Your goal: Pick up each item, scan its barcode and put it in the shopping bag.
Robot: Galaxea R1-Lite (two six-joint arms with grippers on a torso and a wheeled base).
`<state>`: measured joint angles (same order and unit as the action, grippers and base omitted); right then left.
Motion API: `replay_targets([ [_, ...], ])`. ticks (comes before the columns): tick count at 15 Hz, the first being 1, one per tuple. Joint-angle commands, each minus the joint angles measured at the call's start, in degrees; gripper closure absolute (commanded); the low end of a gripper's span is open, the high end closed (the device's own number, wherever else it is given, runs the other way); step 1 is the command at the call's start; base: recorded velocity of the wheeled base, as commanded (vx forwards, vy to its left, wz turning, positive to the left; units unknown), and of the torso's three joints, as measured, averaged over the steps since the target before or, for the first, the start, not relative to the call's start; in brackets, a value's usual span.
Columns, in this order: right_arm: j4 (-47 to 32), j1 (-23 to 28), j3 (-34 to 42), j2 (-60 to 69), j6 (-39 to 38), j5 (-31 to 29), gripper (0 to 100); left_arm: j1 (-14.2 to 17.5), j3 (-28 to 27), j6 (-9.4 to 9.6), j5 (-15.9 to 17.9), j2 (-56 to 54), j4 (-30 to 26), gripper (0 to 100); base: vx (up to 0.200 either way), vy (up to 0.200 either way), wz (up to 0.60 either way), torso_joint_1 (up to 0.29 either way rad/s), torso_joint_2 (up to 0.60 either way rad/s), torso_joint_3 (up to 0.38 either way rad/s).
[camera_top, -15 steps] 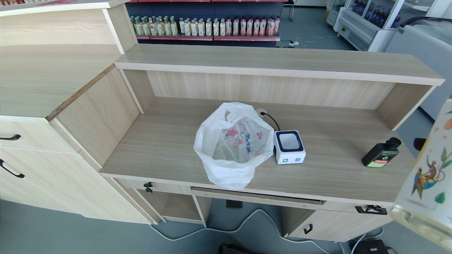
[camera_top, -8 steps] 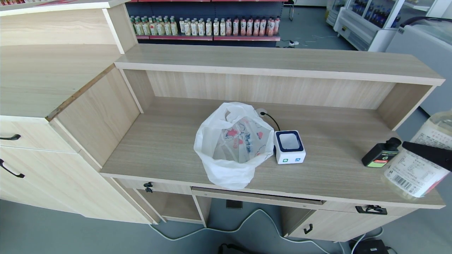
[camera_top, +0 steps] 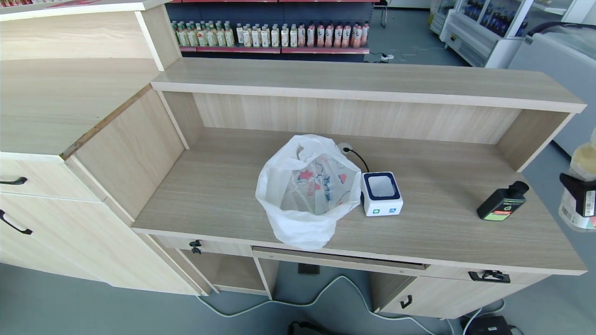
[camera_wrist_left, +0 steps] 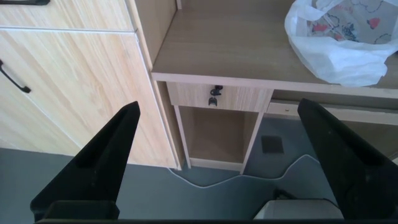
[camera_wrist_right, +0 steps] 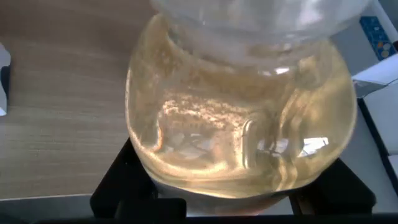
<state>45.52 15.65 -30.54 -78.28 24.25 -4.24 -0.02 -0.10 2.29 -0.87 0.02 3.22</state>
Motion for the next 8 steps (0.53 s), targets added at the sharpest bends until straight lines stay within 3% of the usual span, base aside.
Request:
replay_targets([
  [1, 10.12, -0.01, 1.36, -9.53, 6.69, -0.15, 100, 0.02, 0.01, -0.01, -0.01, -0.02, 0.03, 0, 0.0, 0.0, 0.0, 0.0, 0.0, 0.0],
  [5, 23.3, -1.77, 2.06, -15.86, 14.95, 2.13, 100, 0.02, 0.01, -0.01, -0.01, -0.02, 0.03, 0, 0.0, 0.0, 0.0, 0.0, 0.0, 0.0],
  [8, 29.01, -3.08, 1.71, -18.84, 18.47, 8.9, 100, 0.02, 0.01, -0.01, -0.01, -0.02, 0.03, 0, 0.0, 0.0, 0.6, 0.002, 0.0, 0.002],
])
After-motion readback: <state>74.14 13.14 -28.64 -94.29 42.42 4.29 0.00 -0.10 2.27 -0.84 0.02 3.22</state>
